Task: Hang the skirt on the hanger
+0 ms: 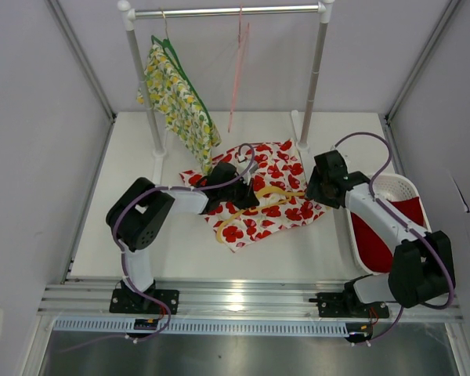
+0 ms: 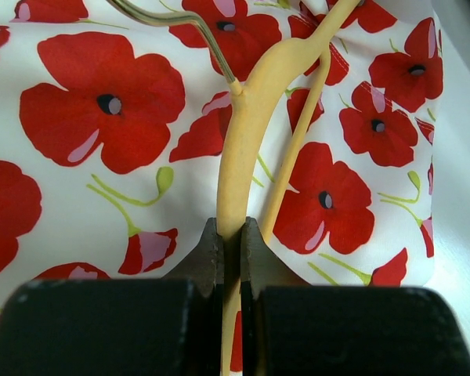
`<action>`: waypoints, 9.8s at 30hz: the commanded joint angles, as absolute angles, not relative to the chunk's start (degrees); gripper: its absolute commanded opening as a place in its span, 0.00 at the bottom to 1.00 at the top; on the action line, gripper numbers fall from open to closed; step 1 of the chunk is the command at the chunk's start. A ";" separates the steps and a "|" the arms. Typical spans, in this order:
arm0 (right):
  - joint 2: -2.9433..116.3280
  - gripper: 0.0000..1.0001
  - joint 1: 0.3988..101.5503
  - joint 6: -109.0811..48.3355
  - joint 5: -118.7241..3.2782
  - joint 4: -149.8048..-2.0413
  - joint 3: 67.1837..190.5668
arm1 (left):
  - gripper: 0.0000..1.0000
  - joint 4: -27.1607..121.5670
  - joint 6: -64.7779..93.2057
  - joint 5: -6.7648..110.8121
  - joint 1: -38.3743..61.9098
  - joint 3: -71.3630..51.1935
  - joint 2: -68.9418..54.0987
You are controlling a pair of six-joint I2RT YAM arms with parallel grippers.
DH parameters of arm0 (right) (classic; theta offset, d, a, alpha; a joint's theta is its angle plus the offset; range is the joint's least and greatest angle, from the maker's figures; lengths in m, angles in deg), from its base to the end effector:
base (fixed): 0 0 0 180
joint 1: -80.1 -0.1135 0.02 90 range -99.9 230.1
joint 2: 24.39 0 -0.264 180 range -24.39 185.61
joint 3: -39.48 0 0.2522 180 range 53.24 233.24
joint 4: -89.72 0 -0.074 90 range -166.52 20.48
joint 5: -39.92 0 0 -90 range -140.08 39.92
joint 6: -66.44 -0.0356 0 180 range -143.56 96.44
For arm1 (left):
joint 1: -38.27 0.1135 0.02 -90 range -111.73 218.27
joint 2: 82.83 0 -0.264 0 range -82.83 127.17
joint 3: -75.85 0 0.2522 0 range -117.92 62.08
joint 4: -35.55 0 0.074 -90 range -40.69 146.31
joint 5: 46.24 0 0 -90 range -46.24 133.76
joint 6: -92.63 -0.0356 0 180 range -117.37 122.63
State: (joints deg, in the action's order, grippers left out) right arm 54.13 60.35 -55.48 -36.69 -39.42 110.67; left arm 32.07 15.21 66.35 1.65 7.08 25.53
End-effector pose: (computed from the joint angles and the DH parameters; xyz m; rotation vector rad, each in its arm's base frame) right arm 0.2615 0.0851 0.2477 0.3542 2.5199 0.0471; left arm 0.2999 -0.2399 0.1404 0.7027 2.1865 -0.8984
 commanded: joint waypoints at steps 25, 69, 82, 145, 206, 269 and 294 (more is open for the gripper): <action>72.02 0.53 67.09 -51.68 -41.81 -55.51 109.58 | 0.00 40.61 10.98 63.01 1.62 8.47 27.48; 56.31 0.52 66.66 -48.87 -37.07 -33.80 115.12 | 0.00 32.08 11.16 53.78 2.58 14.89 18.86; 55.93 0.67 57.00 -52.39 -38.57 -43.38 111.16 | 0.00 22.68 13.97 56.68 2.50 23.31 10.08; 75.02 0.08 2.32 -52.82 -23.02 -64.23 108.70 | 0.00 25.40 15.91 56.33 2.50 23.50 8.93; 60.40 0.79 62.16 -50.19 -42.96 -52.26 110.02 | 0.00 20.56 19.60 52.37 3.81 39.15 -5.92; 59.46 0.66 65.95 -49.40 -45.42 -50.60 110.63 | 0.00 34.52 17.49 35.68 -5.41 27.46 -29.12; 48.39 0.81 66.04 -48.17 -49.38 -42.33 127.51 | 0.00 76.02 11.25 17.31 -5.59 -14.01 -23.96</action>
State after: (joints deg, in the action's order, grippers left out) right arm 50.68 65.73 -49.32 -48.28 -43.26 124.18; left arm 79.26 15.39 21.83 -5.50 -7.32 -26.34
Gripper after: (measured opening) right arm 0.809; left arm 0.035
